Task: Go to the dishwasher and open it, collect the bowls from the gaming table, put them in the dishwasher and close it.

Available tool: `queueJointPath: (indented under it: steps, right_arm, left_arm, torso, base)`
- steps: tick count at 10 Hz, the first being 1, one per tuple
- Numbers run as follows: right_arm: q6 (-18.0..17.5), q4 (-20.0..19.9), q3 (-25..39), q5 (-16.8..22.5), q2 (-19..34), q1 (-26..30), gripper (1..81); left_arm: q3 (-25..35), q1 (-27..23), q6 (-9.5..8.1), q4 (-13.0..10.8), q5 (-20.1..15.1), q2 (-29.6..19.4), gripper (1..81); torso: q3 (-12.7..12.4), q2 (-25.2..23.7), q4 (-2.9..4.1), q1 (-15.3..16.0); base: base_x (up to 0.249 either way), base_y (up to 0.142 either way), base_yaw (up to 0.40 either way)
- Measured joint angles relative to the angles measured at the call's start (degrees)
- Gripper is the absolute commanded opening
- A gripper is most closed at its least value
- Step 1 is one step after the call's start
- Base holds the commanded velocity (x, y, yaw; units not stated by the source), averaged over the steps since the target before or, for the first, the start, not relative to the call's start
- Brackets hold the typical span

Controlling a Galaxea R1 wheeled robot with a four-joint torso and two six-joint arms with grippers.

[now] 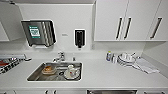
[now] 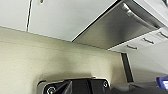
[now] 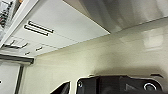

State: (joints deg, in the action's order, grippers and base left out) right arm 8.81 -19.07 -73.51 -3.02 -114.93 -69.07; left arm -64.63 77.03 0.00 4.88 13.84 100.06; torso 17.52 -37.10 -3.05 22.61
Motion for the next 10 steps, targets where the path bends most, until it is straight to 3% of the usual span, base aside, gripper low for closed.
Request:
queueJointPath:
  steps: [3,6,10]
  right_arm:
    - [-1.29,0.00,2.38,0.09,1.62,2.10,81.1]
    - [-2.80,-0.11,4.77,-0.04,3.02,4.16,81.1]
    - [-9.94,-0.26,5.16,0.05,2.89,6.80,81.1]
  left_arm:
    - [4.72,-1.27,0.16,-0.83,0.38,-4.50,81.1]
    - [5.07,-4.88,-0.02,-1.00,0.77,-4.94,81.1]
    - [4.99,-10.03,-0.22,-1.00,-2.01,-4.47,81.1]
  torso:
    - [5.55,-5.90,0.00,3.74]
    - [10.93,-11.52,0.00,7.35]
    - [12.04,-18.54,0.00,11.78]
  base:
    - [0.000,0.000,0.000]
    - [0.000,0.000,0.000]
    - [0.000,0.000,0.000]
